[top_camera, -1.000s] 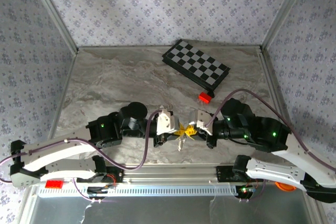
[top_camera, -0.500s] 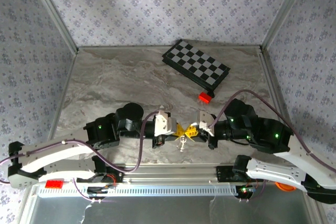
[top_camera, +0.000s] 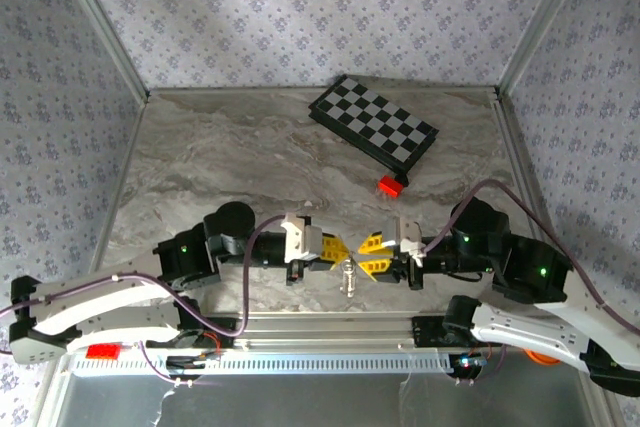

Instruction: Put the keys on the keyring

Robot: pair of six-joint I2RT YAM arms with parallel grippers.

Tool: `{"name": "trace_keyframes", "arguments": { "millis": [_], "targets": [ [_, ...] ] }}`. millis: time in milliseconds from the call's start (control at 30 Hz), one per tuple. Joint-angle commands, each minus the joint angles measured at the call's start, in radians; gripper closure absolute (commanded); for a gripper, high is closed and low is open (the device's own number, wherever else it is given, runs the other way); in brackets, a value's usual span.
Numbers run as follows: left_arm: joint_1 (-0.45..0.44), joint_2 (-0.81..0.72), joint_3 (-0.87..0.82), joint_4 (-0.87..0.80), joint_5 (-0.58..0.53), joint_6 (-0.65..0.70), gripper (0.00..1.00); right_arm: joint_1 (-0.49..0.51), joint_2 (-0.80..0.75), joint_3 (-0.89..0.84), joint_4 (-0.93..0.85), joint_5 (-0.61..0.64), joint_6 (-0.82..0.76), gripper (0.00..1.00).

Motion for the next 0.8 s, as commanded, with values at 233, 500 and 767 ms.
{"name": "trace_keyframes", "arguments": {
  "millis": [233, 500, 767],
  "targets": [
    [0.002, -0.024, -0.032, 0.215, 0.073, -0.059, 1.00, -0.001, -0.034, -0.036, 0.064, -0.038, 0.025, 0.68],
    [0.002, -0.024, -0.033, 0.230, 0.081, -0.071, 1.00, -0.003, -0.046, -0.071, 0.104, -0.042, 0.043, 0.72],
    [0.000, -0.034, -0.042, 0.247, 0.070, -0.075, 1.00, -0.005, -0.057, -0.112, 0.160, -0.089, 0.069, 0.70]
  ]
}}
